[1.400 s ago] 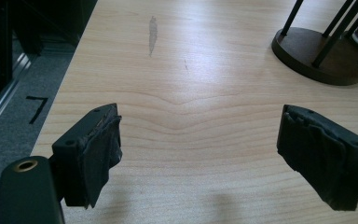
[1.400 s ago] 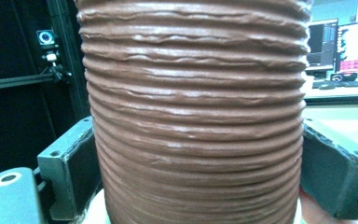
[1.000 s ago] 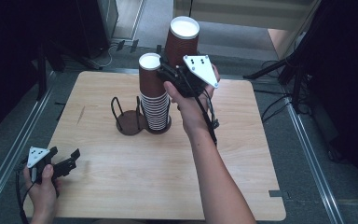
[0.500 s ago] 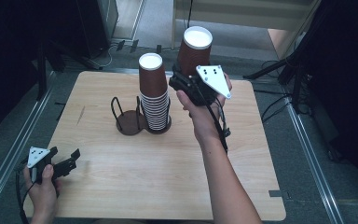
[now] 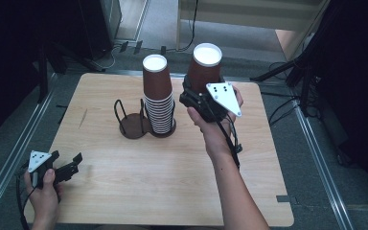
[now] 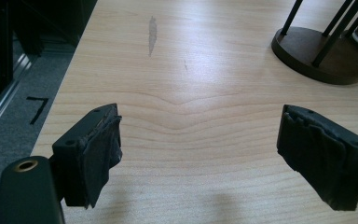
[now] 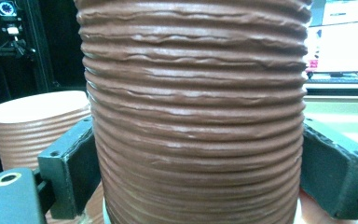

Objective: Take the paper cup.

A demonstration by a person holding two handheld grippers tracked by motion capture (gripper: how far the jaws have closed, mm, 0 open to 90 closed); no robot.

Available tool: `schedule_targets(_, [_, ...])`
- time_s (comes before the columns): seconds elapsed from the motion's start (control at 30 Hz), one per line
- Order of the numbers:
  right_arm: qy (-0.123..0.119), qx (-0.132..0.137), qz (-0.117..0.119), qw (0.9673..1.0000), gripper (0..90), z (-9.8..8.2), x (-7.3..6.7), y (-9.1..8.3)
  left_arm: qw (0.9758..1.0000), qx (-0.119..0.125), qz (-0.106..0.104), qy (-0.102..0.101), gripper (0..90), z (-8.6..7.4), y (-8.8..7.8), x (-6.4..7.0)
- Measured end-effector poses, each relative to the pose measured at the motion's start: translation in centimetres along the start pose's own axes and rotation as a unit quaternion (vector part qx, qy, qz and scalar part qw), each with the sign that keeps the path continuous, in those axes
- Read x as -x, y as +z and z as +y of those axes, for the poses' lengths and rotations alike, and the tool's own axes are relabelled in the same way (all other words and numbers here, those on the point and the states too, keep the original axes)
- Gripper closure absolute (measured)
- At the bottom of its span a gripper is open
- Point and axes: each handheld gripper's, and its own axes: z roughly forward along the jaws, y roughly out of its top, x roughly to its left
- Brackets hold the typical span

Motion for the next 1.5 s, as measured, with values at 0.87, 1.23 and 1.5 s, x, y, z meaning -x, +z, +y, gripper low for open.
schedule_targets(0.87, [-0.017, -0.014, -0.004, 0.9997, 10.6, -4.2, 0.5, -3.5, 1.0000, 0.002, -0.001, -0.003, 14.1, 0.0, 0.0, 0.0])
schedule_targets(1.23, [-0.016, -0.022, 0.002, 0.9996, 10.6, -5.9, 0.3, -4.5, 0.9999, 0.000, -0.008, -0.006, 14.1, 0.0, 0.0, -0.2])
schedule_targets(1.5, [-0.013, -0.031, 0.002, 0.9994, 10.6, -7.2, 0.7, -5.4, 0.9999, 0.003, -0.010, -0.005, 14.1, 0.0, 0.0, -0.2])
